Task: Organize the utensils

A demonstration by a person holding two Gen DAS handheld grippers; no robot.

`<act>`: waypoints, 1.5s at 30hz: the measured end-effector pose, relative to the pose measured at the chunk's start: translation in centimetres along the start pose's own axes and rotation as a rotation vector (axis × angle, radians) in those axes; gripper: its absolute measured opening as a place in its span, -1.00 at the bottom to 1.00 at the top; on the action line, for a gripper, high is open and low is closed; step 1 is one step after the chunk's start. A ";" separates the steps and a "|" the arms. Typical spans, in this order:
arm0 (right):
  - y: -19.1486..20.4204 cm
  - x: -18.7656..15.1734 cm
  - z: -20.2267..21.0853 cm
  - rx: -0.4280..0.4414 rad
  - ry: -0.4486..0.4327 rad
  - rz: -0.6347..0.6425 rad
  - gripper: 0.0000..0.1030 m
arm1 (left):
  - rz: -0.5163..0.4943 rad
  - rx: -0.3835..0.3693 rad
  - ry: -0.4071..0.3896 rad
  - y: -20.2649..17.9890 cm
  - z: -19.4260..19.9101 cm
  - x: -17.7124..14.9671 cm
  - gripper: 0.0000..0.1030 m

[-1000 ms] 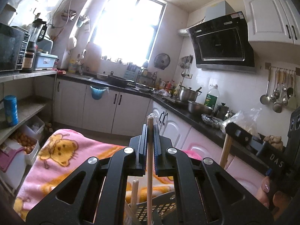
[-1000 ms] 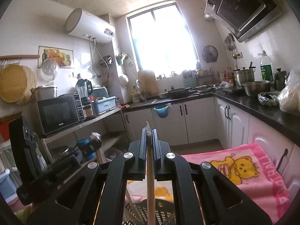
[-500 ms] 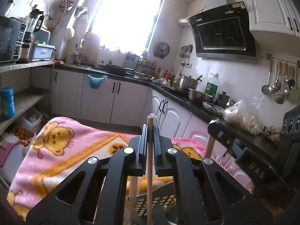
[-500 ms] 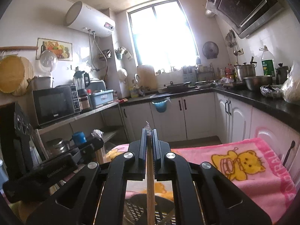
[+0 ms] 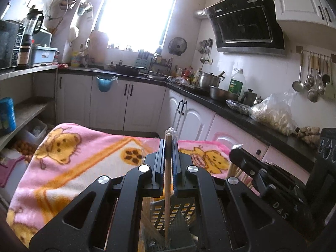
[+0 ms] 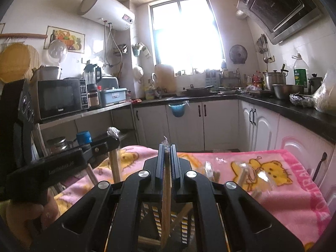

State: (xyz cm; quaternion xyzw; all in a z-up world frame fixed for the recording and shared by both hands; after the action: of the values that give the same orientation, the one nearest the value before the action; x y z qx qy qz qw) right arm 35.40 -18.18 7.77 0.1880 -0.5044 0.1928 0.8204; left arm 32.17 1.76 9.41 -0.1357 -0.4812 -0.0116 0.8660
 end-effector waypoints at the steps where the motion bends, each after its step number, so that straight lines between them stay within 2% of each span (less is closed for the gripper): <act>1: -0.1 -0.2 0.1 0.001 0.007 -0.002 -0.88 | -0.001 0.001 0.004 0.0 -0.1 -0.1 -0.98; 16: 0.5 -1.8 3.2 0.026 0.068 -0.007 -0.85 | 0.001 0.026 0.065 0.0 -0.2 -1.3 -0.97; 28: 1.0 -2.7 4.4 0.009 0.126 -0.007 -0.66 | 0.005 0.040 0.100 -0.1 1.7 -1.8 -0.73; 30: 1.1 -2.8 4.7 0.008 0.131 -0.008 -0.64 | 0.003 0.040 0.108 -0.2 2.1 -2.0 -0.59; 33: 1.2 -3.0 5.4 0.005 0.133 -0.013 -0.46 | 0.002 0.039 0.117 -0.3 2.7 -2.2 -0.35; 37: 1.5 -3.3 6.2 0.001 0.140 -0.018 -0.29 | 0.005 0.036 0.132 -0.5 3.4 -2.6 -0.20; 40: 1.7 -3.7 6.7 0.002 0.158 -0.025 -0.11 | 0.010 0.043 0.139 -0.5 4.1 -3.0 0.05; 42: 1.8 -4.0 7.2 -0.004 0.163 -0.032 -0.05 | 0.017 0.046 0.135 -0.3 4.6 -3.5 0.31; 45: 1.8 -4.7 7.9 -0.011 0.169 -0.045 0.12 | 0.032 0.048 0.141 -0.1 5.4 -4.4 0.44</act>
State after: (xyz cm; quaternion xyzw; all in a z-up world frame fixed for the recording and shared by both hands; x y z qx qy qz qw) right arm 26.57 -21.18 7.10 0.1779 -0.4299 0.1866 0.8653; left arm 25.31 2.56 8.49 -0.1213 -0.4170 0.0042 0.9008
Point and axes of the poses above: each gripper's, at about its wrist camera, not at the fingertips, and z roughly against the way its jaws point, y to its left, x to its top, the point moved 1 cm from there along -z, roughly the way its jaws point, and after that the axes turned 14 degrees about y, right-handed, at the moved point
